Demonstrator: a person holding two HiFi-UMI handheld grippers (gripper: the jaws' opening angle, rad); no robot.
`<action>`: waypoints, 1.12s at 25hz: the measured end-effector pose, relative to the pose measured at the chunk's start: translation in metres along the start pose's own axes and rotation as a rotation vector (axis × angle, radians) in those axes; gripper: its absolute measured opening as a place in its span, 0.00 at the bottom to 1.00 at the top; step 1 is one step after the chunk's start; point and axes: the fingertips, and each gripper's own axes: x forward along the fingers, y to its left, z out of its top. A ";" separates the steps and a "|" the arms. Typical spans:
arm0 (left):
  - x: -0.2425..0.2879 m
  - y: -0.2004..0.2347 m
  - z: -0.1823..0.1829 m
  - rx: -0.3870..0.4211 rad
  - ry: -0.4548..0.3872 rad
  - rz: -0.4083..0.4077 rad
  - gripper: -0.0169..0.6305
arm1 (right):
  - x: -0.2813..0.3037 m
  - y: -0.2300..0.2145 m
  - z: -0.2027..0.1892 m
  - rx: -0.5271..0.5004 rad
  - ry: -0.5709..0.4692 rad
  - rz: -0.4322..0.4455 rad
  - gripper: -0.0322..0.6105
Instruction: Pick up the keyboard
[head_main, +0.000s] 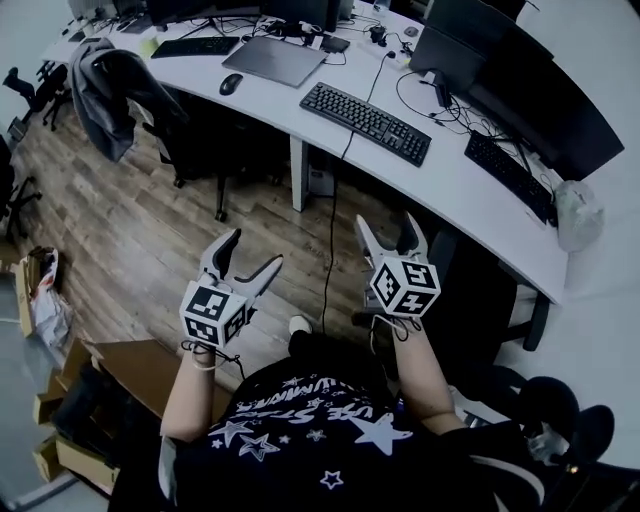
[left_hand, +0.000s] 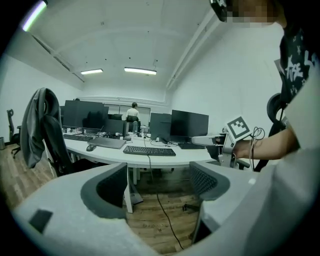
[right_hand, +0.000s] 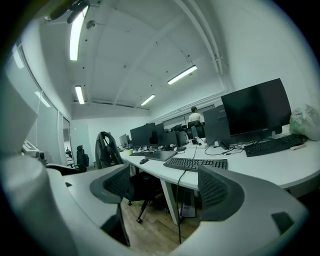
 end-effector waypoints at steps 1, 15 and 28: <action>0.012 0.003 0.003 0.008 0.007 -0.007 0.63 | 0.006 -0.009 0.001 0.012 -0.003 -0.017 0.69; 0.136 0.037 0.040 0.098 0.067 -0.057 0.68 | 0.046 -0.112 0.000 0.055 0.029 -0.186 0.75; 0.250 0.091 0.057 0.167 0.117 -0.208 0.68 | 0.098 -0.152 -0.001 0.068 0.092 -0.270 0.76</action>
